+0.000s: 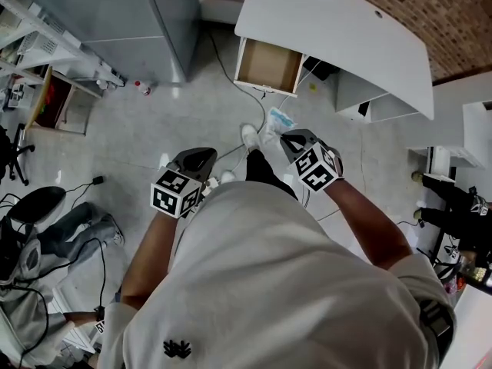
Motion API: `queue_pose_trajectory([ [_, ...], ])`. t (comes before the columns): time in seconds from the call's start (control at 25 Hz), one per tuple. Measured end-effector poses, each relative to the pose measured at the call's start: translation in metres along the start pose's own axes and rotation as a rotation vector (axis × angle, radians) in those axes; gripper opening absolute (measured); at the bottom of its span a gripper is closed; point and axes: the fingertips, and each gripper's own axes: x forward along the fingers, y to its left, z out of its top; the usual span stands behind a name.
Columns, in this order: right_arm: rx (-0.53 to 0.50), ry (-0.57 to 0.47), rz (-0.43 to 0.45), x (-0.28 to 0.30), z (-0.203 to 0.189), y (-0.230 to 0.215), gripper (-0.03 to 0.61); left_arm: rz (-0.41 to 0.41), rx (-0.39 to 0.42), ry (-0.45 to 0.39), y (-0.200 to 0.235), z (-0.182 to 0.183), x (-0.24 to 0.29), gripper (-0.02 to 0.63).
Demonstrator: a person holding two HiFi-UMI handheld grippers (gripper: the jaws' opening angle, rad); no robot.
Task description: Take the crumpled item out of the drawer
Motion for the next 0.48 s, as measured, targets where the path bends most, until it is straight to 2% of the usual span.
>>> queue_pose_trajectory([
  [0.48,-0.001,-0.003,0.003,-0.0021,0.0059,-0.0033,0.030,-0.013,0.001,0.016,0.0017,0.0014,0.0072,0.026],
])
